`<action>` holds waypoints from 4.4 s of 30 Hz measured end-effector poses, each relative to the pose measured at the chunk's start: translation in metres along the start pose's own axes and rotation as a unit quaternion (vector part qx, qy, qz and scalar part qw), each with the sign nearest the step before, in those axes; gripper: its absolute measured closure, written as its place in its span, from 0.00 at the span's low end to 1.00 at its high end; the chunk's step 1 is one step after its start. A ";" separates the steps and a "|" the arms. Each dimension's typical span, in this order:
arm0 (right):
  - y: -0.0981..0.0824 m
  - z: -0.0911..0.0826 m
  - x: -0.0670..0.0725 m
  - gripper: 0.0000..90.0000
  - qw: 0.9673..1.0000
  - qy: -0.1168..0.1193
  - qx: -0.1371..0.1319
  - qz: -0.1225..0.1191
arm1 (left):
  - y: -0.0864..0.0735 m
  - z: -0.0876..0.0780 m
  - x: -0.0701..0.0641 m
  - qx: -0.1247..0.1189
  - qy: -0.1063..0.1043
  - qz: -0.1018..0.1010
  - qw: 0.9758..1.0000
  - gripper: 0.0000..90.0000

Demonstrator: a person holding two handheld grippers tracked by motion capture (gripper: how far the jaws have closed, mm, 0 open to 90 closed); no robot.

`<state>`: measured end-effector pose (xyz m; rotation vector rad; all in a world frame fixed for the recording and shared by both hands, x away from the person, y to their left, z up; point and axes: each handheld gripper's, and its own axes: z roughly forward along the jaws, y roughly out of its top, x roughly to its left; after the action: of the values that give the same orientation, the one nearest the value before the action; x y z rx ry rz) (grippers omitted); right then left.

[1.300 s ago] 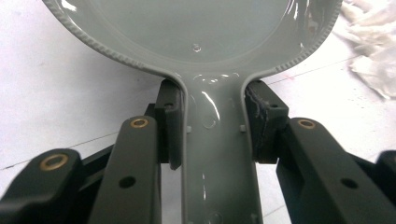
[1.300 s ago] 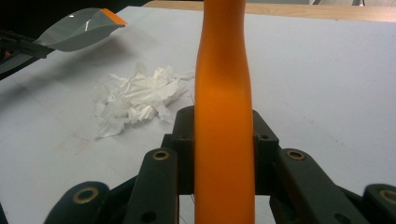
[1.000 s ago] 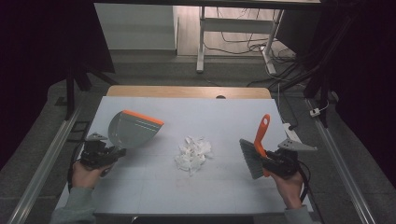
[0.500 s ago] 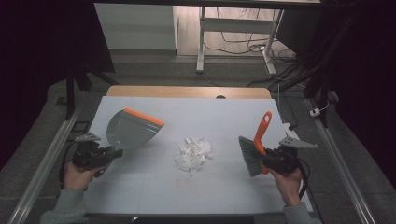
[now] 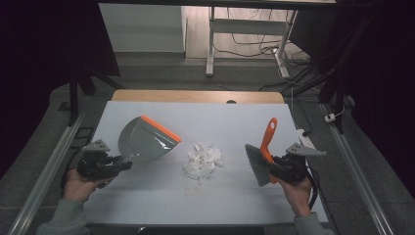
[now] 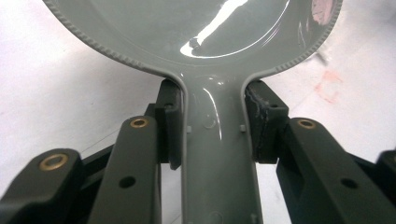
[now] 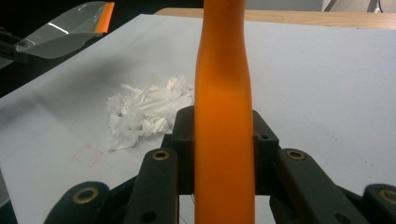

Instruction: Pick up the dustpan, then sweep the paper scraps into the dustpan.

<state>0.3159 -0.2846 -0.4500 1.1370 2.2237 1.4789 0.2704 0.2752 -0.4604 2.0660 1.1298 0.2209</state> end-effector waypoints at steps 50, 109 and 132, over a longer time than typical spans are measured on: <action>-0.001 0.005 -0.005 0.78 1.000 -0.001 0.005 0.005 | -0.036 0.011 -0.039 0.103 -0.064 0.110 0.987 0.68; 0.034 0.055 0.002 0.78 0.999 -0.016 0.047 0.007 | -0.037 0.046 -0.046 0.147 -0.079 0.128 0.978 0.68; 0.061 0.115 0.023 0.78 0.996 -0.041 0.079 -0.006 | -0.036 0.046 -0.047 0.141 -0.070 0.122 0.980 0.68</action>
<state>0.3950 -0.1788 -0.4454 1.2054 2.3195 1.2462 0.2408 0.2253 -0.5082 2.4310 0.8594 0.0318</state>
